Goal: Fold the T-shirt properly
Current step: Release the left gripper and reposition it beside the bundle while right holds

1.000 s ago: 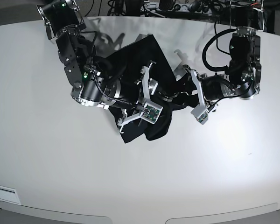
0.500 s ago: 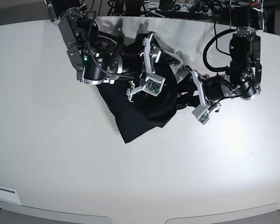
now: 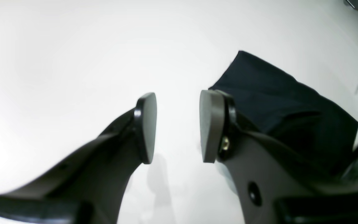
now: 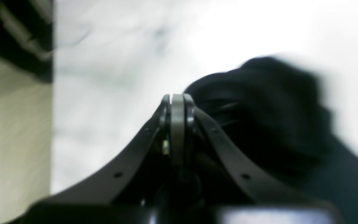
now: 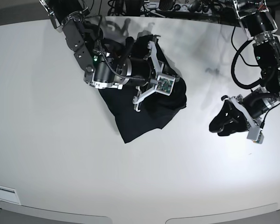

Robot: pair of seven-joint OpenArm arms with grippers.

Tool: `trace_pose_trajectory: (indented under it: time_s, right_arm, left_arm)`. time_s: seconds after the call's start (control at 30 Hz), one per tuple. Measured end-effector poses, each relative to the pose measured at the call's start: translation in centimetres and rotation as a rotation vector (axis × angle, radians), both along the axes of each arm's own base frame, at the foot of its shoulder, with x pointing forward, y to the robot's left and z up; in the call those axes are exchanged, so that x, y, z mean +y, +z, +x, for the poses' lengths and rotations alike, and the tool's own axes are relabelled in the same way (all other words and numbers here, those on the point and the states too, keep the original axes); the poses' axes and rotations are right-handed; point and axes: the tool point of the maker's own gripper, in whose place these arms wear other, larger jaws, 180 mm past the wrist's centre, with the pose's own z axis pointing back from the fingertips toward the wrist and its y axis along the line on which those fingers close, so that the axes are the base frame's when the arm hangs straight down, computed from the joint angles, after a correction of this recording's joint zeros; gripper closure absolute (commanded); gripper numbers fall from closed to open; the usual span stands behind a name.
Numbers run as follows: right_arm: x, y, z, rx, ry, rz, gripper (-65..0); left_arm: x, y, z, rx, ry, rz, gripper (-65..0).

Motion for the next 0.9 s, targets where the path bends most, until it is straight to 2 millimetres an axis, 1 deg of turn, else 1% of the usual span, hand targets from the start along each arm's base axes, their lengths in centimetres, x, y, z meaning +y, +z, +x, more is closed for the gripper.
trace_pose_trajectory:
  time_s: [0.07,0.13,0.23,0.3,0.33,0.4,0.43,0.47,0.57,0.6,0.63,0.77,0.8,0.83,0.87,0.9]
  right_arm:
    - [-0.2,1.6,0.6,-0.039,-0.024,0.052,0.0]
    - [-0.7,2.8,1.2,-0.072,-0.045,0.078,0.0]
    - [-2.0,4.3,2.6,-0.115,-0.101,0.103,0.0]
    - [-3.0,4.6,3.4,-0.119,-0.14,0.109,0.0]
    - [-3.4,4.4,3.6,-0.103,-0.151,0.102,0.0]
    - [-3.5,4.4,3.0,-0.048,-0.137,0.123,0.0]
    - [-3.2,4.5,2.4,-0.018,-0.118,0.146,-1.4]
    - [-2.9,4.5,1.8,0.011,-0.103,0.169,-8.7]
    - [-2.4,3.5,0.0,0.073,-0.078,0.18,-36.7]
    - [-2.2,3.2,-0.4,0.079,-0.068,0.166,-43.1]
    - [-1.9,3.0,-0.8,0.082,-0.053,0.161,-46.1]
    - [-0.3,2.6,-2.4,0.078,0.012,0.138,-46.3]
    - [-0.2,2.5,-2.5,0.068,0.013,0.126,-46.2]
    - [-0.3,2.5,-2.0,0.04,0.001,0.118,-45.5]
    - [-0.4,2.6,-1.3,0.008,-0.015,0.106,-42.5]
    - [-0.7,2.8,-0.4,-0.035,-0.037,0.092,-35.7]
  left_arm:
    - [0.0,-1.1,-0.9,0.035,0.0,0.003,-25.0]
    - [-0.1,-2.2,-1.8,0.066,-0.004,0.002,-25.0]
    - [-0.1,-2.8,-2.4,0.081,-0.016,0.012,-25.0]
    - [-0.2,-2.8,-2.4,0.079,-0.018,0.011,-25.0]
    - [-0.2,-2.8,-2.4,0.079,-0.018,0.01,-25.0]
    - [-0.2,-2.9,-2.5,0.081,-0.018,0.011,-25.0]
    - [-0.2,-3.0,-2.6,0.084,-0.018,0.011,-25.0]
    - [-0.2,-3.0,-2.7,0.084,-0.021,0.012,-25.0]
    - [-0.2,-3.0,-2.7,0.084,-0.021,0.012,-25.0]
    - [-0.2,-3.0,-2.6,0.081,-0.02,0.011,-25.0]
    - [-0.2,-3.0,-2.6,0.081,-0.021,0.011,-25.0]
    - [-0.2,-3.0,-2.6,0.082,-0.021,0.012,-25.0]
    - [-0.2,-3.0,-2.6,0.082,-0.021,0.011,-25.0]
    - [-0.2,-3.0,-2.6,0.082,-0.021,0.012,-25.0]
    - [-0.2,-3.0,-2.6,0.081,-0.021,0.011,-25.0]
    - [-0.2,-3.0,-2.6,0.082,-0.021,0.011,-25.0]
